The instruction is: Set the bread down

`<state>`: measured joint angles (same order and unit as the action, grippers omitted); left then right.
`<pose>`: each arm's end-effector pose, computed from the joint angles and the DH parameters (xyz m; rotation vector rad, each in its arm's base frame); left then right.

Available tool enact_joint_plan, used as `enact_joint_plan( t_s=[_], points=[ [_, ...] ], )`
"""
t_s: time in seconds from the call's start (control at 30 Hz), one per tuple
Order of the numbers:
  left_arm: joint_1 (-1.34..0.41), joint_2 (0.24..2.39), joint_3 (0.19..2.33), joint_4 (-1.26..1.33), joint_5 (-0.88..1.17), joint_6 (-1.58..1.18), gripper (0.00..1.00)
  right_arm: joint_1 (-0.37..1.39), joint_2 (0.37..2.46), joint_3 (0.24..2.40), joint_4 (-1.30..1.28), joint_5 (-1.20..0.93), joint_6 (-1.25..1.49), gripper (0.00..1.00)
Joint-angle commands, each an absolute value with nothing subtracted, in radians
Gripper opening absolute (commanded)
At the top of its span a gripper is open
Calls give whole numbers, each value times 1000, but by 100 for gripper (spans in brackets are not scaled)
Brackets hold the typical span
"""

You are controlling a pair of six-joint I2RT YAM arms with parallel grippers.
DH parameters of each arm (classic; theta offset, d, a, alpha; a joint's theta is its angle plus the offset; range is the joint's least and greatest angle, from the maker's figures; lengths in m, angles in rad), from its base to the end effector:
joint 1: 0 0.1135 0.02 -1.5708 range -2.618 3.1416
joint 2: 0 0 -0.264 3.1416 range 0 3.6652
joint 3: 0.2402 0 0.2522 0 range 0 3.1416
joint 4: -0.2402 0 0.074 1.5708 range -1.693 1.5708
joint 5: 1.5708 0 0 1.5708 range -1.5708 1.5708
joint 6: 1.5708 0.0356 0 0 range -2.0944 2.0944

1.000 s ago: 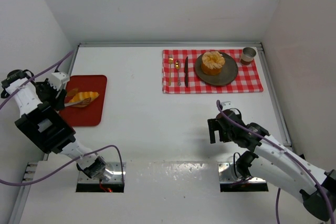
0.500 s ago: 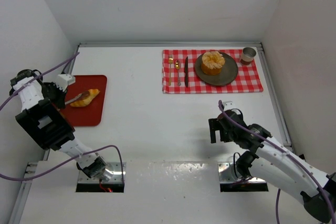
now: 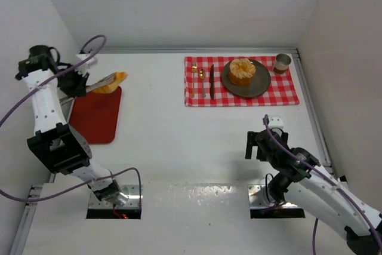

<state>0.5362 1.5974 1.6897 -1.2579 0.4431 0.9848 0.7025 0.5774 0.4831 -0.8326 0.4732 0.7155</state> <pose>0.2719 0.1438 0.3622 0.6819 2.4585 -0.0551 0.0958 0.0598 0.2097 0.2049 2.3555 0.0805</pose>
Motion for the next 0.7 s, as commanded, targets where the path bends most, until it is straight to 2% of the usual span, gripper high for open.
enact_joint_plan(
  t_s=[0.0,0.03,0.13,0.17,0.27,0.4,0.5,0.67],
  points=[
    [337,1503,1758,-1301,535,847,0,701,532,488,-964,609,842,99],
    [213,1477,1758,-1255,558,759,0,703,499,483,-985,658,863,99],
    [4,1456,1772,-1125,558,567,0,701,457,448,-1060,684,943,99],
    [-132,1456,1772,-1039,530,454,0,700,436,443,-1069,686,954,99],
    [-381,1550,1819,-967,439,335,0,701,399,419,-1109,686,1008,99],
    [-581,1667,1868,-833,322,174,0,701,388,407,-1155,698,1066,99],
    [-681,1836,1960,-776,275,75,0,704,393,411,-1186,704,1080,99],
    [-739,2183,2308,-746,239,-26,0,701,393,399,-1242,712,1131,99]
  ],
)
